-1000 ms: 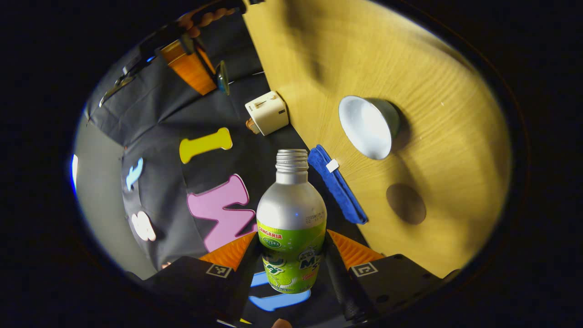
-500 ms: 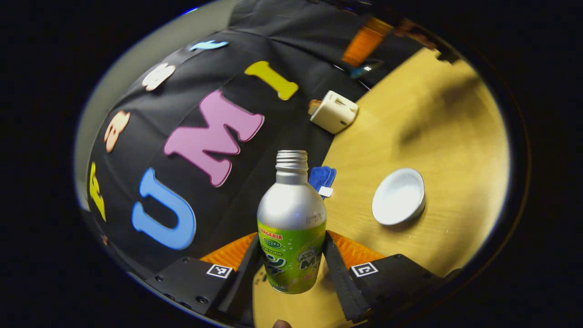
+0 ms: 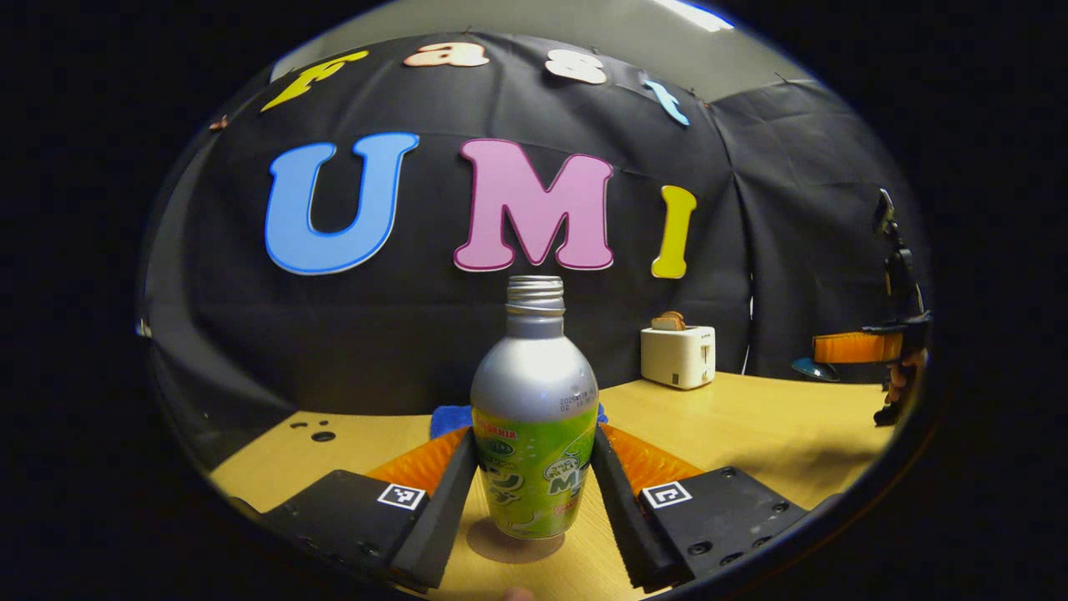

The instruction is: Open the teacup lid with one hand, grasp the water bottle and pour water into the teacup with the other hand; after pouring, place the water bottle on the coaster and then close the teacup lid.

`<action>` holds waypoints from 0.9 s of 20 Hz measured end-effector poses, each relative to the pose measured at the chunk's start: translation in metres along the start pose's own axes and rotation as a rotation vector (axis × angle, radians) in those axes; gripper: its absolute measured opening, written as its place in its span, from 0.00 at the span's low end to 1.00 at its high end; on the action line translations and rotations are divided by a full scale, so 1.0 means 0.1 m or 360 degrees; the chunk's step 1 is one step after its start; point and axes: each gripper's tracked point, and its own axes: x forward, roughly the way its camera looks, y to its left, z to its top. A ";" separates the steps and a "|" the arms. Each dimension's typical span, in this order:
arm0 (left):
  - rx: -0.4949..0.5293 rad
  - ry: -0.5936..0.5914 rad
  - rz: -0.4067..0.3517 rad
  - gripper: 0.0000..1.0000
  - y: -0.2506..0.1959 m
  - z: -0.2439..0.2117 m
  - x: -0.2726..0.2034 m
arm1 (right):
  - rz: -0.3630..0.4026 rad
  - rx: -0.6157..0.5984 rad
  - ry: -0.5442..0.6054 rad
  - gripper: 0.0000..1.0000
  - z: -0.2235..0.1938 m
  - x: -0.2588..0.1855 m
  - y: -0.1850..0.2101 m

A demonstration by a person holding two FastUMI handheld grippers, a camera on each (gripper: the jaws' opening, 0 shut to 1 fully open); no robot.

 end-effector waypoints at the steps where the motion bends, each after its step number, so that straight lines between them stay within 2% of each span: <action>1: -0.0016 0.0025 0.0008 0.80 0.05 -0.08 0.00 | 0.0001 0.0002 -0.0001 0.30 0.00 -0.01 0.00; 5: -0.0114 0.0042 0.0034 0.80 0.20 -0.30 0.10 | 0.0009 0.0005 0.0012 0.30 -0.04 0.02 0.02; 6: -0.0124 0.0043 0.0030 0.79 0.21 -0.33 0.11 | 0.0013 0.0005 0.0015 0.25 -0.04 0.03 0.04; 7: -0.0132 0.0046 0.0018 0.79 0.22 -0.37 0.09 | 0.0015 0.0005 0.0014 0.25 -0.04 0.03 0.04; 8: -0.0134 0.0056 0.0003 0.80 0.21 -0.38 0.08 | 0.0017 0.0006 0.0011 0.35 -0.03 0.03 0.05; 10: -0.0121 0.0092 -0.0002 0.80 0.22 -0.45 0.10 | 0.0022 0.0009 0.0006 0.25 -0.03 0.02 0.06; 11: -0.0119 0.0106 -0.0004 0.80 0.21 -0.47 0.12 | 0.0024 0.0008 0.0006 0.30 -0.02 0.02 0.07; 15: -0.0115 0.0127 -0.0005 0.80 0.21 -0.52 0.14 | 0.0024 0.0008 0.0000 0.30 -0.02 0.02 0.06; 16: -0.0109 0.0135 -0.0003 0.80 0.20 -0.53 0.15 | 0.0026 0.0008 0.0000 0.35 -0.02 0.02 0.06; 17: -0.0111 0.0140 -0.0002 0.80 0.19 -0.55 0.16 | 0.0024 0.0008 -0.0002 0.30 -0.01 0.02 0.06; 18: -0.0116 0.0143 0.0001 0.80 0.20 -0.55 0.16 | 0.0026 0.0008 -0.0002 0.30 -0.01 0.02 0.06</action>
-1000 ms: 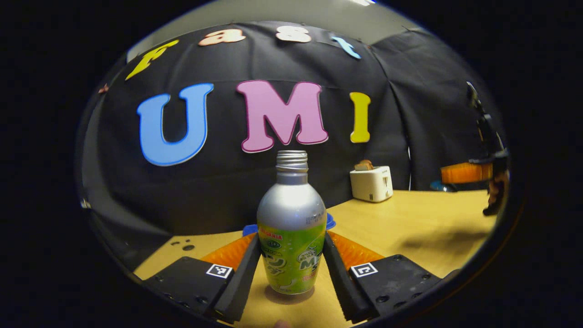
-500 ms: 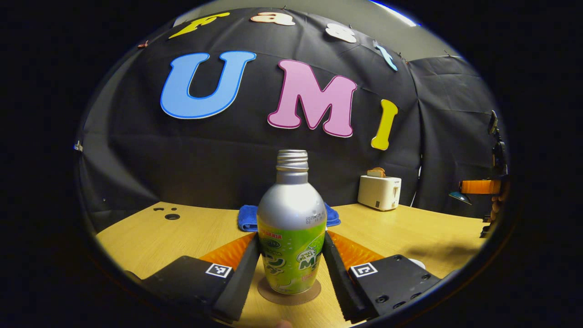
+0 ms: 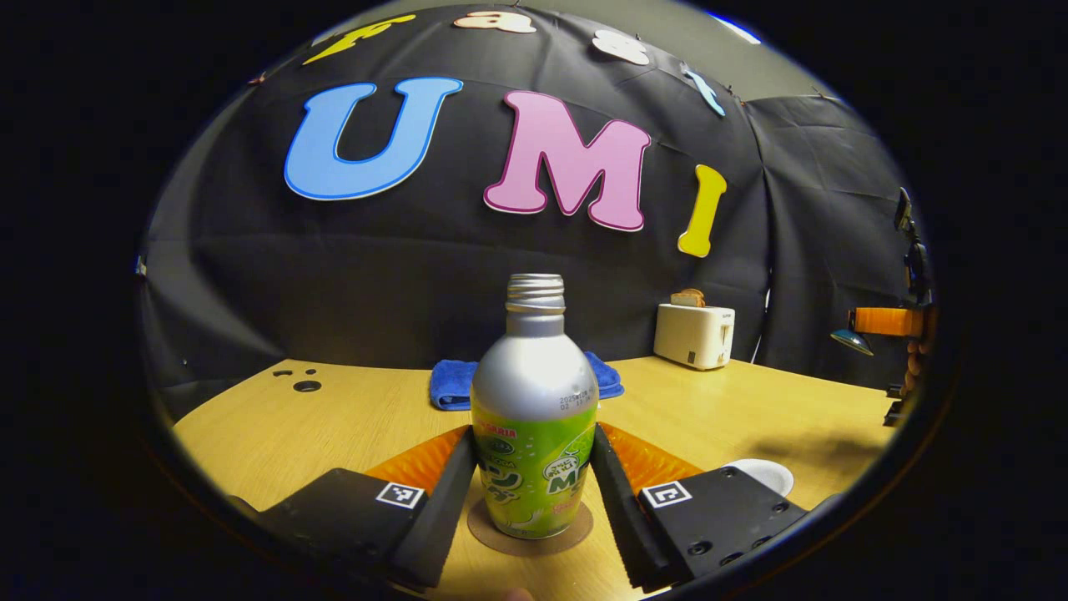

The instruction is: Open the teacup lid with one hand, grasp the water bottle and pour water into the teacup with the other hand; after pouring, place the water bottle on the coaster and then close the teacup lid.

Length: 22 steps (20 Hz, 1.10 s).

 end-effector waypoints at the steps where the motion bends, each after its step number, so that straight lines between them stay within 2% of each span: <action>1: -0.0004 0.0003 0.0003 0.80 0.00 -0.01 0.01 | 0.0001 0.0001 -0.0001 0.30 0.00 0.00 0.00; 6: -0.0020 0.0006 0.0008 0.83 0.01 -0.02 -0.01 | 0.0008 -0.0003 0.0005 0.30 -0.01 0.01 0.03; 7: -0.0019 0.0008 0.0013 0.84 0.01 -0.03 -0.01 | 0.0010 -0.0003 0.0007 0.25 -0.01 0.01 0.04; 8: -0.0009 0.0009 0.0020 0.86 0.02 -0.03 -0.04 | 0.0013 -0.0004 0.0008 0.30 -0.02 0.01 0.04; 10: 0.0006 0.0006 0.0017 0.91 0.00 -0.01 -0.08 | 0.0024 -0.0004 0.0009 0.30 -0.03 0.02 0.08; 11: 0.0013 0.0001 0.0012 0.93 -0.01 -0.01 -0.12 | 0.0028 -0.0003 0.0011 0.25 -0.03 0.02 0.09; 12: 0.0022 -0.0001 0.0015 0.94 -0.03 -0.01 -0.16 | 0.0038 -0.0004 0.0015 0.35 -0.05 0.03 0.11; 14: 0.0033 -0.0004 0.0021 0.94 -0.05 -0.01 -0.25 | 0.0070 0.0006 0.0025 0.25 -0.07 0.05 0.19; 15: 0.0030 -0.0005 0.0024 0.94 -0.07 0.00 -0.32 | 0.0098 0.0017 0.0029 0.25 -0.08 0.06 0.26; 16: 0.0024 -0.0004 0.0026 0.94 -0.08 -0.01 -0.39 | 0.0129 0.0027 0.0032 0.30 -0.10 0.07 0.34; 17: 0.0012 -0.0010 0.0036 0.94 -0.10 -0.01 -0.48 | 0.0161 0.0034 0.0037 0.30 -0.12 0.10 0.44; 18: 0.0000 -0.0024 0.0046 0.94 -0.10 0.00 -0.57 | 0.0194 0.0038 0.0046 0.25 -0.17 0.13 0.54; 20: -0.0008 -0.0072 0.0114 0.94 -0.06 0.05 -0.78 | 0.0248 0.0044 0.0069 0.25 -0.27 0.21 0.76; 22: -0.0010 -0.0100 0.0195 0.94 -0.05 0.16 -0.89 | 0.0307 0.0063 0.0096 0.30 -0.37 0.28 1.03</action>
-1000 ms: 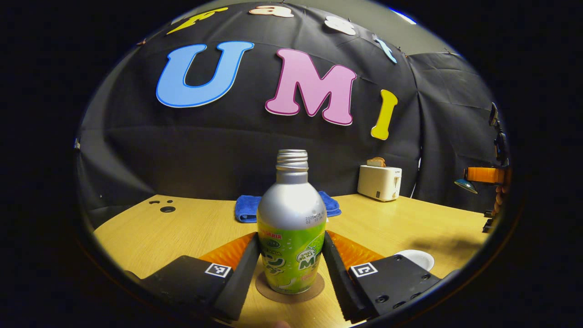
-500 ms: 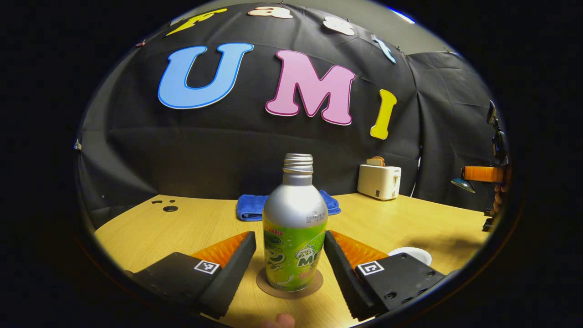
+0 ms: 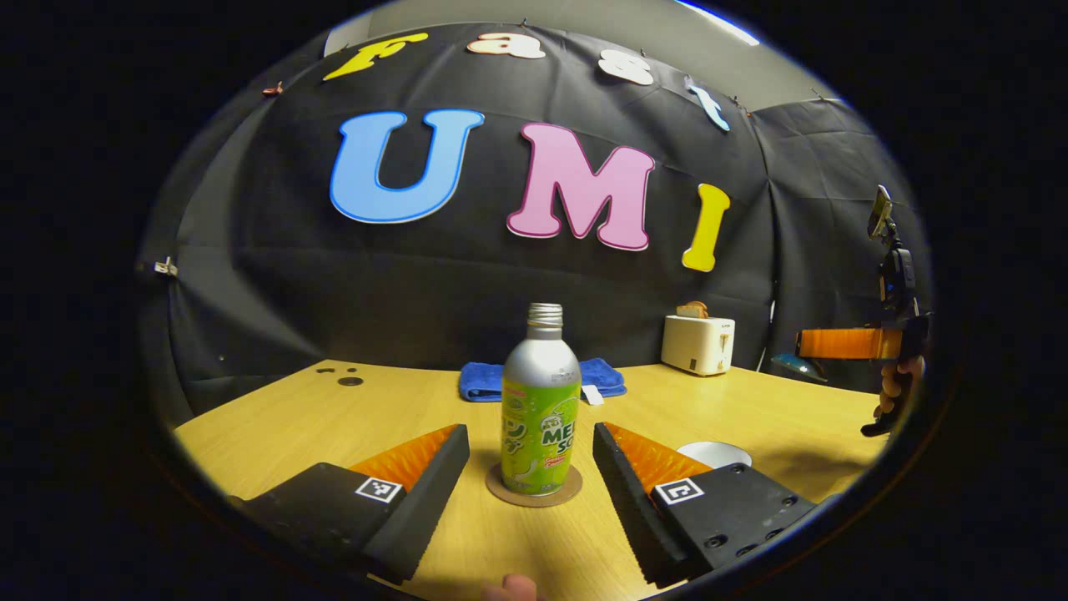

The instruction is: Open the teacup lid with one hand, grasp the water bottle and pour water into the teacup with the other hand; after pouring, place the water bottle on the coaster and then close the teacup lid.

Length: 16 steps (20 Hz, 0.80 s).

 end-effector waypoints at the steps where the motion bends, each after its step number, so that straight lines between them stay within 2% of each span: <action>1: -0.0015 -0.0010 0.0049 0.94 0.07 0.03 -0.08 | 0.0031 -0.0005 0.0033 0.30 -0.11 0.08 0.16; 4: -0.0001 -0.0024 0.0077 0.94 0.10 0.11 -0.17 | 0.0031 -0.0059 0.0163 0.33 -0.45 0.26 0.31; 5: 0.0000 -0.0039 0.0075 0.94 0.08 0.13 -0.19 | 0.0024 -0.0070 0.0191 0.30 -0.51 0.31 0.34; 6: -0.0005 -0.0048 0.0061 0.94 0.05 0.15 -0.21 | 0.0017 -0.0082 0.0208 0.25 -0.56 0.36 0.36; 9: -0.0033 -0.0059 0.0009 0.94 -0.04 0.12 -0.28 | -0.0011 -0.0130 0.0253 0.25 -0.66 0.46 0.36; 13: -0.0018 -0.0084 0.0027 0.94 0.03 0.16 -0.34 | -0.0069 -0.0172 0.0322 0.25 -0.80 0.53 0.26; 14: -0.0013 -0.0091 0.0034 0.94 0.04 0.18 -0.35 | -0.0075 -0.0168 0.0330 0.36 -0.82 0.54 0.25; 16: -0.0002 -0.0101 0.0033 0.94 0.03 0.20 -0.37 | -0.0077 -0.0165 0.0337 0.36 -0.84 0.57 0.25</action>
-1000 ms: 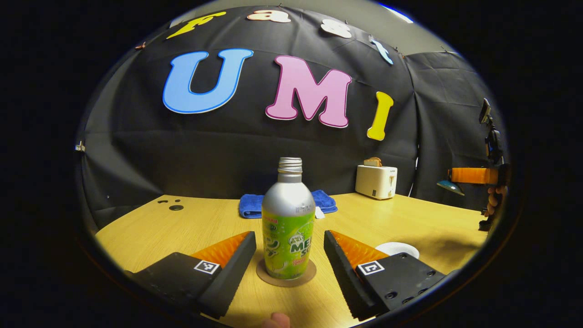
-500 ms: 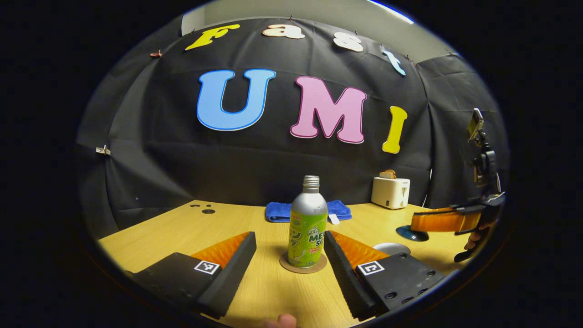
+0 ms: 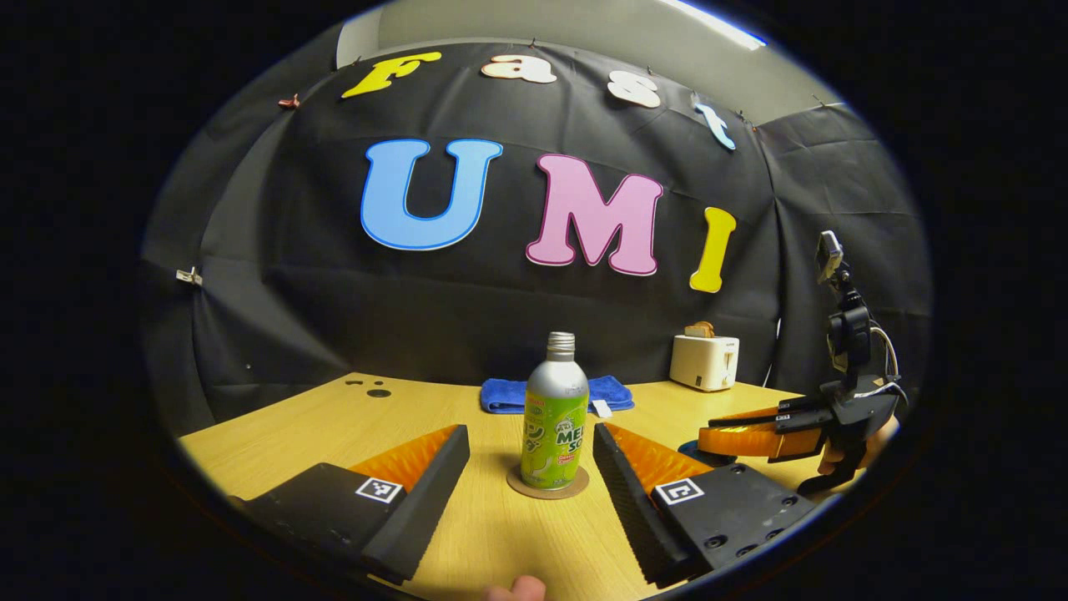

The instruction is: Open the teacup lid with one hand, grasp the water bottle and pour water into the teacup with the other hand; after pouring, place the water bottle on the coaster and then close the teacup lid.

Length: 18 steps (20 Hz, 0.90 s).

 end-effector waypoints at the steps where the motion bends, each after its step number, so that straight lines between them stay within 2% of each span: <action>1: 0.0005 -0.0001 -0.0015 0.94 -0.03 -0.01 0.01 | -0.0001 -0.0005 0.0007 0.35 -0.02 0.01 0.00; 3: -0.0001 0.0004 -0.0036 0.94 -0.06 -0.02 0.03 | 0.0005 -0.0015 0.0018 0.25 -0.05 0.03 0.01; 4: -0.0007 0.0008 -0.0044 0.94 -0.09 -0.02 0.02 | 0.0011 -0.0017 0.0023 0.30 -0.06 0.03 0.01; 7: -0.0010 0.0011 -0.0030 0.94 -0.04 -0.03 0.03 | 0.0017 -0.0018 0.0039 0.30 -0.11 0.06 0.01; 8: -0.0010 0.0008 -0.0028 0.94 -0.04 -0.02 0.03 | 0.0022 -0.0017 0.0049 0.35 -0.14 0.06 0.02; 9: -0.0007 0.0009 -0.0025 0.94 -0.03 -0.04 0.03 | 0.0034 -0.0014 0.0062 0.30 -0.16 0.05 0.03; 11: -0.0012 0.0012 -0.0028 0.94 -0.03 -0.03 0.03 | 0.0037 -0.0028 0.0055 0.30 -0.14 0.06 0.03; 12: -0.0017 0.0014 -0.0030 0.94 -0.03 -0.03 0.04 | 0.0038 -0.0035 0.0057 0.36 -0.15 0.06 0.03; 14: -0.0022 0.0023 -0.0036 0.94 -0.02 -0.05 0.03 | 0.0039 -0.0038 0.0058 0.29 -0.15 0.05 0.03; 18: -0.0020 0.0022 -0.0042 0.94 -0.04 -0.05 0.04 | 0.0043 -0.0024 0.0034 0.45 -0.12 0.04 0.04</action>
